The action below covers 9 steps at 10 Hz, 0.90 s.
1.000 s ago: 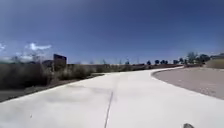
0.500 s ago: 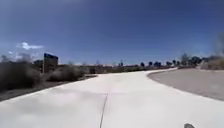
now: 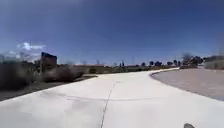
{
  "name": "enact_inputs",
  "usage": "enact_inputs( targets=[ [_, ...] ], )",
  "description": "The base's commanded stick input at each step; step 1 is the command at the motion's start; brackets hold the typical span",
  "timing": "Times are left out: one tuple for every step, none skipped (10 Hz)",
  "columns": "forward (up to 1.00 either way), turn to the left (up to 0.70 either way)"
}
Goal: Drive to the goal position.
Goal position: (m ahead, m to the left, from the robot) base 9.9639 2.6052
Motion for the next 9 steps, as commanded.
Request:
enact_inputs(
  targets=[
    [0.85,0.00],
    [0.85,0.00],
    [0.85,-0.16],
    [0.85,-0.34],
    [0.85,-0.34],
    [0.85,-0.34],
    [0.85,-0.22],
    [0.85,-0.02],
    [0.85,0.00]
  ],
)
